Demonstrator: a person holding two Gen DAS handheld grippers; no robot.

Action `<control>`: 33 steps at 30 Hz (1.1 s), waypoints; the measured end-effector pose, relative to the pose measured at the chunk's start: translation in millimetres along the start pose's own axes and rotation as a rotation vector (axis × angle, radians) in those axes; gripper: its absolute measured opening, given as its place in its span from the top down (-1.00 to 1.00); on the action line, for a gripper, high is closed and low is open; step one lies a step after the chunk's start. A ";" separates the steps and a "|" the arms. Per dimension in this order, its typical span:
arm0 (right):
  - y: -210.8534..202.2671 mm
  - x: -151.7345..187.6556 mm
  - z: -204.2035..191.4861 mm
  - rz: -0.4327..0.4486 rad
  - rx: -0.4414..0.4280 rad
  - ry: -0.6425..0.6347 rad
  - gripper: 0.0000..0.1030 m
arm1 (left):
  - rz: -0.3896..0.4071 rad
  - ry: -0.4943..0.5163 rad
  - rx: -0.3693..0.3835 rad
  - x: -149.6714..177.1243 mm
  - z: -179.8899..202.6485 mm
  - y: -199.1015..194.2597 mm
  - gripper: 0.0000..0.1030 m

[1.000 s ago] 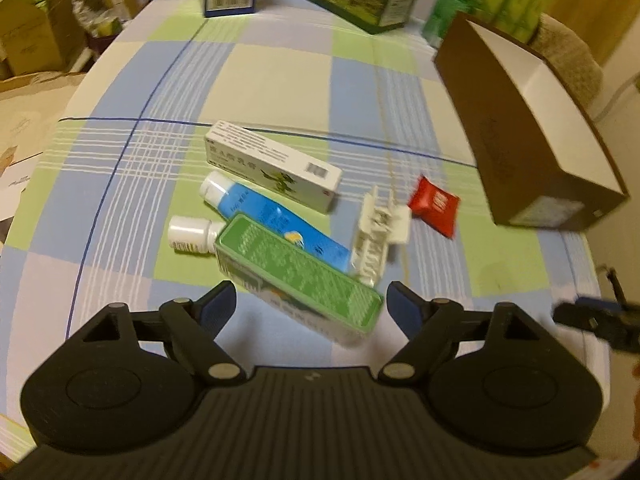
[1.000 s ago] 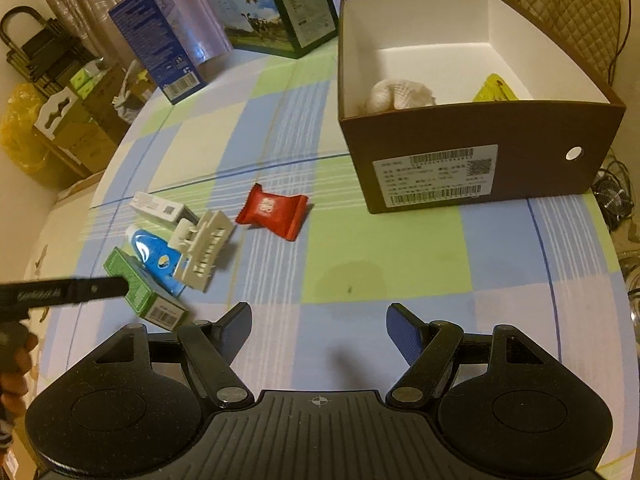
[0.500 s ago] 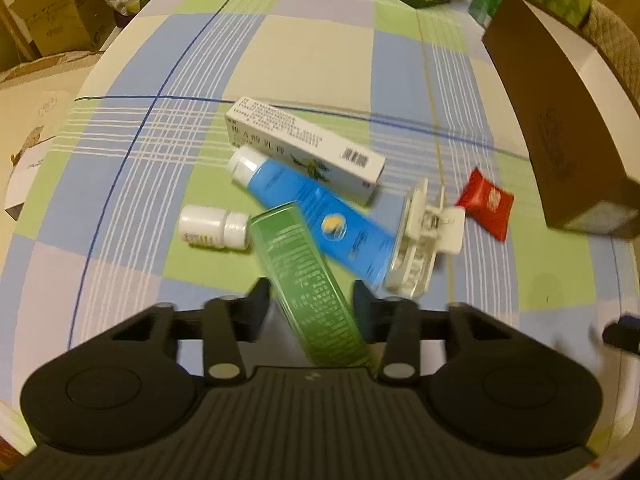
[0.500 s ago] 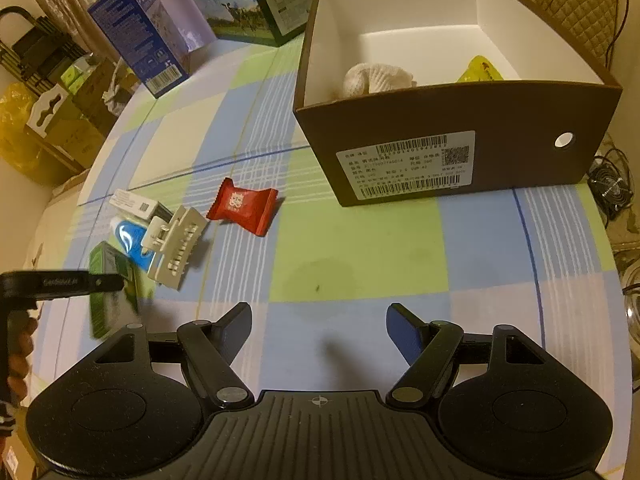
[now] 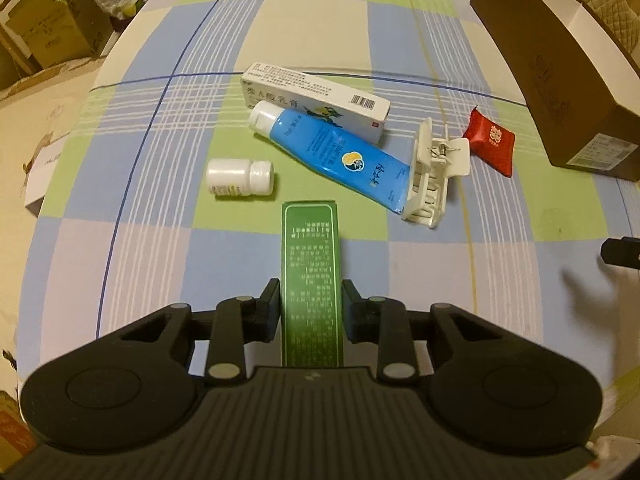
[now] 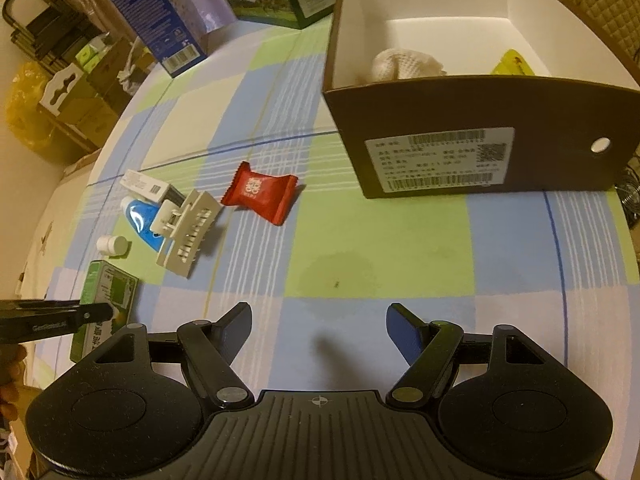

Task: Organize objects
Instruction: 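Grasp the green medicine box with the left tool while the right tool grasps the red candy packet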

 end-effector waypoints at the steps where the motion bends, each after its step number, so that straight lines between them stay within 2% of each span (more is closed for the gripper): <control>1: 0.5 -0.2 -1.3 -0.001 -0.003 -0.004 -0.39 | 0.002 0.004 -0.002 -0.6 1.0 2.4 0.49; 12: 6.5 0.9 -10.1 0.008 -0.013 -0.035 -0.39 | 0.025 -0.011 -0.030 -0.2 -13.5 0.4 0.51; 21: 34.8 -14.6 -38.0 0.096 -0.076 -0.264 -0.38 | 0.078 -0.073 -0.096 -13.4 -48.1 -16.3 0.51; 26: 57.8 -22.7 -57.5 0.143 -0.110 -0.412 -0.38 | 0.082 -0.114 -0.140 -13.0 -68.6 -17.4 0.51; 30: 79.4 -27.5 -71.3 0.155 -0.123 -0.527 -0.36 | 0.074 -0.147 -0.172 -10.3 -82.9 -17.0 0.51; 33: 95.6 -28.0 -78.5 0.139 -0.140 -0.620 -0.24 | 0.069 -0.165 -0.191 -8.3 -92.4 -15.5 0.51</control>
Point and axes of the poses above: each gripper's, at about its wrist camera, not at the fingertips, and y roughly the way its jaws point, z to its right, x to its underside, the point moved 2 cm from there along y, roughly the way its jaws point, and after that the axes turned 14 degrees about z, right-handed, at the moved point
